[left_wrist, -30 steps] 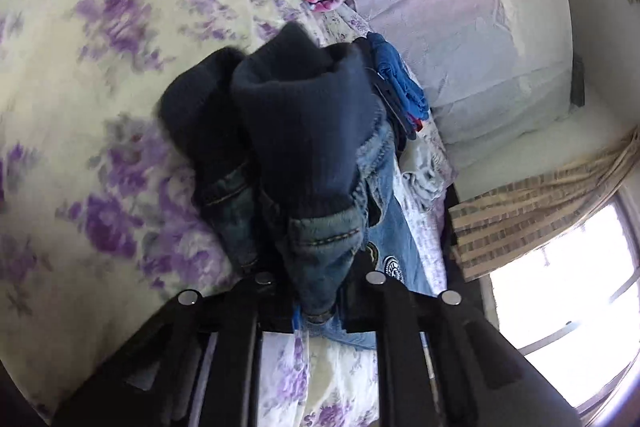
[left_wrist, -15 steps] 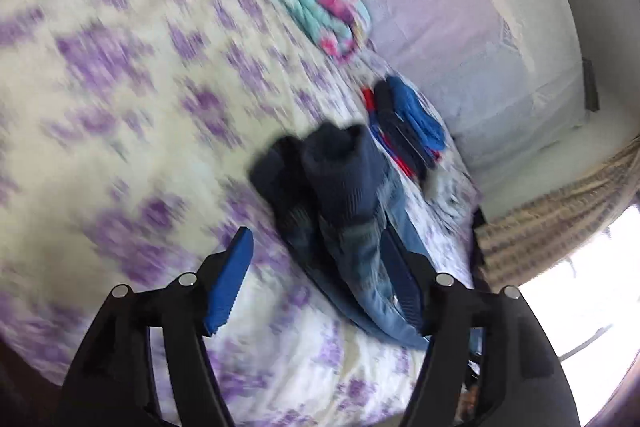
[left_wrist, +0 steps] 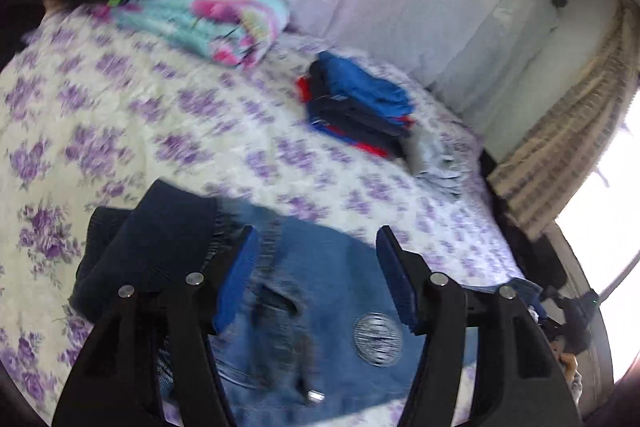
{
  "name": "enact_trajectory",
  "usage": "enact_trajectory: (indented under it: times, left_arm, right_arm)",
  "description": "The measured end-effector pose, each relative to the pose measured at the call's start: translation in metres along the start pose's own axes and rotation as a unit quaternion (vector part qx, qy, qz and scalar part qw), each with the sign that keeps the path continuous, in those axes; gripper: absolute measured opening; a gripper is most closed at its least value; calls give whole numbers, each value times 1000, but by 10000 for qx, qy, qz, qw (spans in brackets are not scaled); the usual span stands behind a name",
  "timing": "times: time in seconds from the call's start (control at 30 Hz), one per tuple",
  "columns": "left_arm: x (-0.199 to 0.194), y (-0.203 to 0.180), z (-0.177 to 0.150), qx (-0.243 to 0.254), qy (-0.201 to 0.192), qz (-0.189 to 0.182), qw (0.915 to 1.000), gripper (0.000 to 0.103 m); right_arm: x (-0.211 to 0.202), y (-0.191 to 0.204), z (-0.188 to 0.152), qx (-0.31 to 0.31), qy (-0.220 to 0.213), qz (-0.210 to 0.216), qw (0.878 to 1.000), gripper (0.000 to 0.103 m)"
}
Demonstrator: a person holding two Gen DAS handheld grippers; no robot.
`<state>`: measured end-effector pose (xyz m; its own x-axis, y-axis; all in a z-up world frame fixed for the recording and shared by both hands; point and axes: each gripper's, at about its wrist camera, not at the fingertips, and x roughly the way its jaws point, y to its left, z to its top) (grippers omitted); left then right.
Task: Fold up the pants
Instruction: 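Lay the folded jeans down and open both tools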
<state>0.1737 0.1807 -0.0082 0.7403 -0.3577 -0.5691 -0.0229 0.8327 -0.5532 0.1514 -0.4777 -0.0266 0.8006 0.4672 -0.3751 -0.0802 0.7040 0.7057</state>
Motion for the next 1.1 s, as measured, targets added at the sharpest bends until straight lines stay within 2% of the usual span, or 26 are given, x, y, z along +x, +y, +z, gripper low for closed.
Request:
enact_trajectory:
  times: [0.07, 0.1, 0.13, 0.17, 0.2, 0.23, 0.3, 0.37, 0.4, 0.47, 0.53, 0.57, 0.63, 0.67, 0.7, 0.73, 0.83, 0.9, 0.97, 1.0, 1.03, 1.07, 1.1]
  left_arm:
    - [10, 16, -5, -31, -13, -21, 10000, 43]
    - [12, 20, -8, 126, -47, 50, 9999, 31]
    - [12, 26, -11, 228, -78, 138, 9996, 18]
    - [14, 30, -12, 223, -103, 166, 9996, 13]
    - [15, 37, -13, 182, -126, 173, 9996, 2]
    - [15, 47, -12, 11, -109, 14, 9999, 2]
    - [8, 60, -11, -635, -75, -377, 9972, 1]
    - [-6, 48, -11, -620, -199, -364, 9972, 13]
    - [-18, 32, -15, -385, -320, -295, 9983, 28]
    - [-32, 5, -23, -4, -422, -339, 9985, 40]
    - [-39, -19, -36, 464, -406, -332, 9975, 64]
    - [-41, -26, -42, 656, -431, -164, 9968, 67]
    - [-34, -27, -52, 845, -387, 257, 9953, 68]
    - [-29, -20, -54, 734, -303, 379, 9961, 68]
    - [-25, -11, -55, 513, -217, 407, 9976, 67]
    - [-24, -2, -57, 263, -163, 292, 9991, 65]
    - [-32, -3, -57, 189, -351, 160, 9991, 65]
    - [-37, -12, -58, 244, -470, -22, 9986, 65]
    - [-37, -23, -60, 407, -461, -142, 9980, 66]
    - [-34, -27, -62, 544, -453, -86, 9975, 68]
    - [-28, -28, -64, 689, -410, 173, 9966, 70]
    - [-21, -24, -64, 753, -330, 441, 9956, 70]
    - [-13, -15, -65, 721, -240, 673, 9948, 64]
  right_arm:
    - [16, -19, 3, 118, 92, -371, 9992, 62]
    - [23, -34, 3, 264, 157, -642, 9975, 62]
    - [30, -54, 2, 481, 258, -832, 9950, 55]
    - [35, -74, -1, 798, 335, -717, 9937, 37]
    - [34, -87, -3, 1001, 303, -615, 9926, 27]
    - [33, -94, -3, 1131, 324, -509, 9918, 19]
    - [27, -97, -2, 1310, 323, -342, 9903, 19]
    - [17, -84, 0, 1189, 211, -420, 9918, 27]
    - [11, -74, 1, 999, 125, -500, 9937, 30]
    - [0, -55, 1, 679, -69, -441, 9967, 48]
    - [-5, -41, 0, 478, -145, -355, 9981, 58]
    - [-6, -36, 0, 393, -189, -435, 9981, 58]
    - [-15, -37, 5, 320, -486, -839, 9948, 58]
    - [-26, -44, 9, 384, -748, -1025, 9912, 58]
    - [-35, -52, 13, 528, -945, -1147, 9875, 58]
    - [-45, -56, 16, 657, -1071, -1049, 9865, 58]
    - [-45, -44, 13, 340, -783, -648, 9942, 58]
    - [-26, -30, 5, 80, -387, -449, 9982, 58]
    - [-4, -28, -3, 95, -116, -240, 9996, 58]
    - [5, -30, -5, 103, -8, -220, 9997, 59]
    - [17, -38, -6, 144, 110, -379, 9991, 60]
    - [29, -53, -5, 289, 188, -616, 9975, 55]
    - [37, -72, -4, 542, 231, -579, 9966, 44]
